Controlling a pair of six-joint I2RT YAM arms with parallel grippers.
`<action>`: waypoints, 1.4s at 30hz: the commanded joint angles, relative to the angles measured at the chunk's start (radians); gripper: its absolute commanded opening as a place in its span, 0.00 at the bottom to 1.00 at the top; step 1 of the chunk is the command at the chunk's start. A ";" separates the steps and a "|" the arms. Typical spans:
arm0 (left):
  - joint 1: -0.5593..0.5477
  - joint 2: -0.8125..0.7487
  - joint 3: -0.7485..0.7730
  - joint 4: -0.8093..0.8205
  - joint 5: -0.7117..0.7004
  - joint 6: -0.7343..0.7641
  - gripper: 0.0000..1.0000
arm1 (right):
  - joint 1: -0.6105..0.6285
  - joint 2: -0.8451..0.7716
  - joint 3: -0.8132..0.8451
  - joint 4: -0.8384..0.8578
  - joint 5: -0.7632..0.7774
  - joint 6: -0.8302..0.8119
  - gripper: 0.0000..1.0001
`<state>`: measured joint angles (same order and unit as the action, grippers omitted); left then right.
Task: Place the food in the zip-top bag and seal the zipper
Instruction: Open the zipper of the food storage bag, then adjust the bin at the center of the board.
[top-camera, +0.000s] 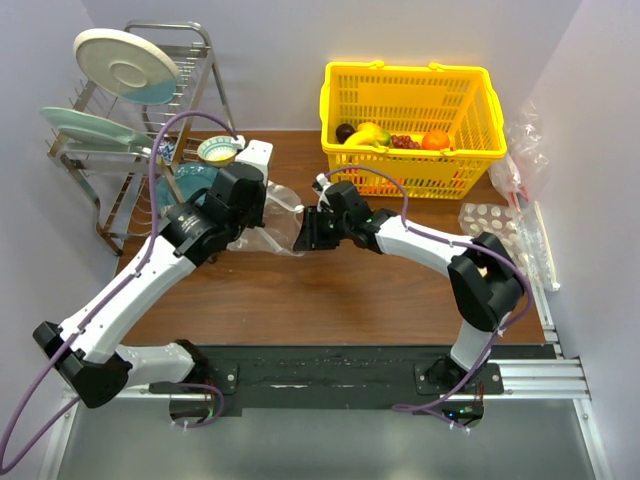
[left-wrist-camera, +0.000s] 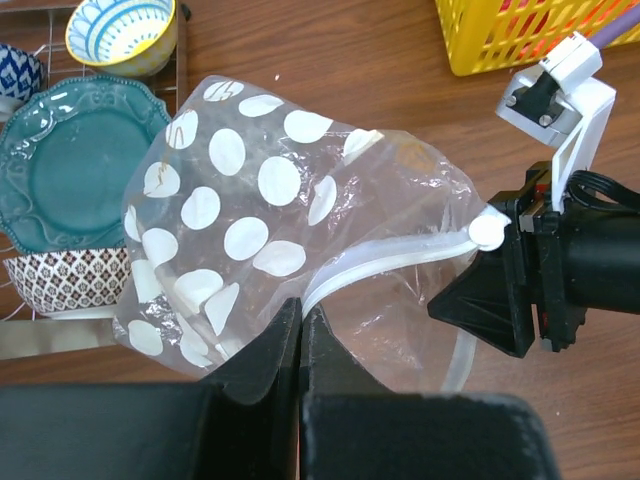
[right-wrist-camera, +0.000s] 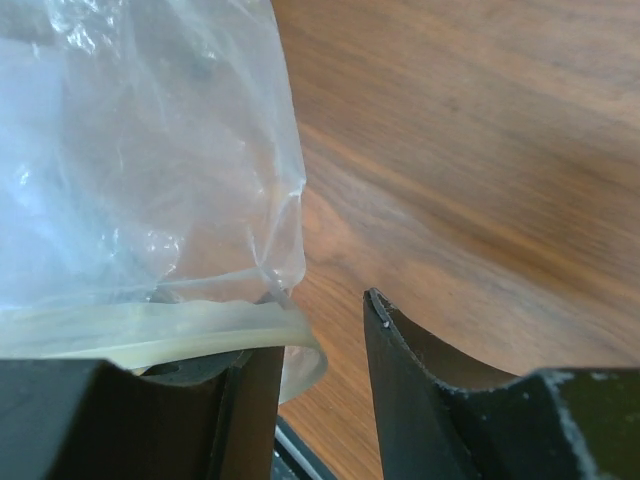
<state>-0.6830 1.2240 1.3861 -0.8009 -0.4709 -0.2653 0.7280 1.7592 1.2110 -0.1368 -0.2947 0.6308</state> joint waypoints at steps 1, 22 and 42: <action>-0.003 -0.006 -0.070 0.058 -0.019 0.021 0.00 | 0.007 -0.001 0.041 -0.029 -0.035 -0.008 0.41; 0.000 0.055 -0.282 0.347 0.053 -0.071 0.00 | -0.186 -0.308 0.395 -0.500 0.224 -0.253 0.65; 0.000 0.003 -0.338 0.397 0.094 -0.015 0.00 | -0.446 0.411 1.271 -0.781 0.483 -0.410 0.64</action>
<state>-0.6830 1.2678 1.0466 -0.4488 -0.3706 -0.3019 0.2920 2.1433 2.4454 -0.8143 0.1493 0.2691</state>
